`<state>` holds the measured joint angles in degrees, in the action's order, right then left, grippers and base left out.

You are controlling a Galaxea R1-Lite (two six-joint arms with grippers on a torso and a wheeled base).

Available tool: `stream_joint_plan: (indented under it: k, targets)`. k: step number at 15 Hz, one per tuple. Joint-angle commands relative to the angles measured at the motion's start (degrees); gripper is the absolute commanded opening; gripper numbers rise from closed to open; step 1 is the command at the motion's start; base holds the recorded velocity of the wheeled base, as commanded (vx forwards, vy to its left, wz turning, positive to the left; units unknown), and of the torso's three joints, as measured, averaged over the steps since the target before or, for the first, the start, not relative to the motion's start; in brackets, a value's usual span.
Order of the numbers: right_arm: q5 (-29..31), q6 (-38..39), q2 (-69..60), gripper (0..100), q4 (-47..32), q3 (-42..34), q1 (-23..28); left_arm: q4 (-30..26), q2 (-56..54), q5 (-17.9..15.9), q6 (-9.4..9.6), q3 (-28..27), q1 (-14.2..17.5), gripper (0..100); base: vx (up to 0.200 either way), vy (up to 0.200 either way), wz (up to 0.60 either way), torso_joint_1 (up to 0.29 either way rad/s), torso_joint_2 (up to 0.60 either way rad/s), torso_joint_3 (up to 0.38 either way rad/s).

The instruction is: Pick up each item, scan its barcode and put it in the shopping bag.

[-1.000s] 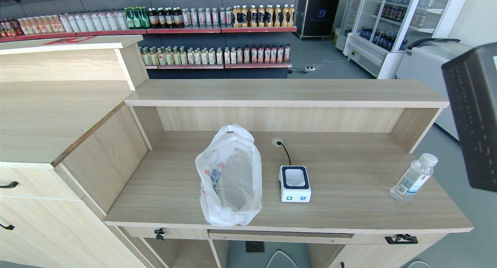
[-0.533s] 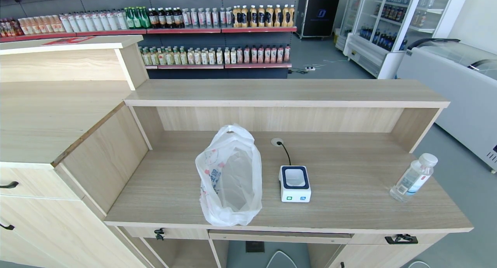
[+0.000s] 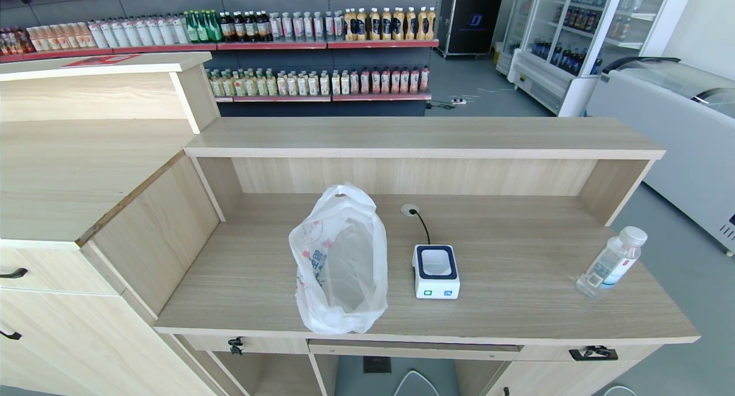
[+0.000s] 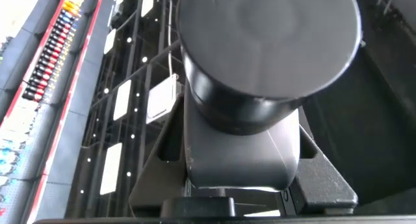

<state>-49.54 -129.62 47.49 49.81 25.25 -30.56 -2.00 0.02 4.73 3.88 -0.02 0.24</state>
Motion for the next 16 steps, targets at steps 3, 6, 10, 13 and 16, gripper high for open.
stream_joint_plan:
  k: [3, 6, 10, 13, 16]
  targets:
    - [-0.1, -1.2, -2.1, 0, -4.7, 0.0, -0.3, 0.0, 0.0, 0.0, -0.01, 0.0, 0.0, 100, 0.000, 0.000, 0.00, 0.000, 0.00, 0.000]
    - [-0.1, -2.0, -3.3, 0, -8.0, 0.2, -0.2, 0.0, 0.0, 0.0, -0.01, 0.0, 0.0, 100, 0.000, 0.000, 0.00, 0.000, 0.00, 0.000]
    - [-0.1, -1.9, -3.5, 0, -9.6, 0.5, 0.1, 0.0, 0.0, 0.0, -0.01, 0.0, 0.0, 100, 0.000, 0.000, 0.00, 0.000, 0.00, 0.000]
    - [0.0, -1.3, -2.9, 0, -9.6, 1.2, 0.0, 0.0, 0.0, 0.0, -0.01, 0.0, 0.0, 100, 0.000, 0.000, 0.00, 0.000, 0.00, 0.000]
    - [3.8, 4.7, -1.3, 0, -9.6, 4.4, -0.1, 0.0, 0.0, 0.0, -0.01, 0.0, 0.0, 100, 0.000, 0.000, 0.00, 0.000, 0.00, 0.000]
